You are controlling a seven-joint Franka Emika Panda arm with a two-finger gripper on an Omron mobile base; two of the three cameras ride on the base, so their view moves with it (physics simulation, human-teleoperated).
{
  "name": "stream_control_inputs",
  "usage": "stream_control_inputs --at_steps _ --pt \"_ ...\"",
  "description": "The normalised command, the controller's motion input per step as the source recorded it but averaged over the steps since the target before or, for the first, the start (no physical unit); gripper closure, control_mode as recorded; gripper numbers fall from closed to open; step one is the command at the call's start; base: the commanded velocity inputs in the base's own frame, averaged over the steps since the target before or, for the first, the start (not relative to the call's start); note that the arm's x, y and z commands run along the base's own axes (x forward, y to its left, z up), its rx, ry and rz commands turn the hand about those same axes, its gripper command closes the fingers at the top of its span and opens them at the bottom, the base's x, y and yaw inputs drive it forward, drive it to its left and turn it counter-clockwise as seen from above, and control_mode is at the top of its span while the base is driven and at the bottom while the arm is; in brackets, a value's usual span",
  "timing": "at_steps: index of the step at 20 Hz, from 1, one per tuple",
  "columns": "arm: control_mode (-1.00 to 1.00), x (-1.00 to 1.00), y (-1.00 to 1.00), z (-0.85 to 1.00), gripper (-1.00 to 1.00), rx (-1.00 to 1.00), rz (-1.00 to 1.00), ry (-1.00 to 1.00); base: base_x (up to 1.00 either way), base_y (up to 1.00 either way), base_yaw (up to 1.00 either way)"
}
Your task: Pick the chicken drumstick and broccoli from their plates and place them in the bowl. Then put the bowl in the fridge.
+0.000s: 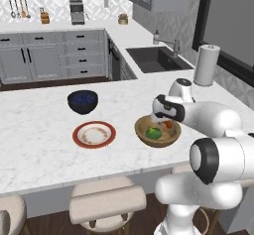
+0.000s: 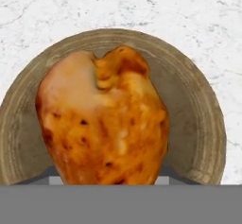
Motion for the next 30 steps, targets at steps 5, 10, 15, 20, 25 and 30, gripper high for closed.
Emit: stream_control_inputs --at_steps 5,10,15,20,25,30 --pt "-1.0 0.0 0.2 -0.34 -1.0 0.0 0.0 0.01 0.0 0.0 0.0" --pt "-1.0 0.0 0.02 -0.06 -1.0 0.0 0.0 -0.01 0.0 0.0 0.0" --pt "-1.0 0.0 -0.07 0.0 -1.0 0.0 0.0 -0.07 0.0 0.0 0.0" --pt "-1.0 0.0 -0.18 0.05 -1.0 0.0 -0.02 -0.02 0.0 0.0 0.0" --pt "-1.0 0.0 0.16 0.2 -1.0 -0.03 -0.03 0.0 0.0 0.0 0.0" --pt "-1.0 0.0 0.96 0.06 -1.0 -0.22 0.01 0.0 0.0 0.0 0.0"
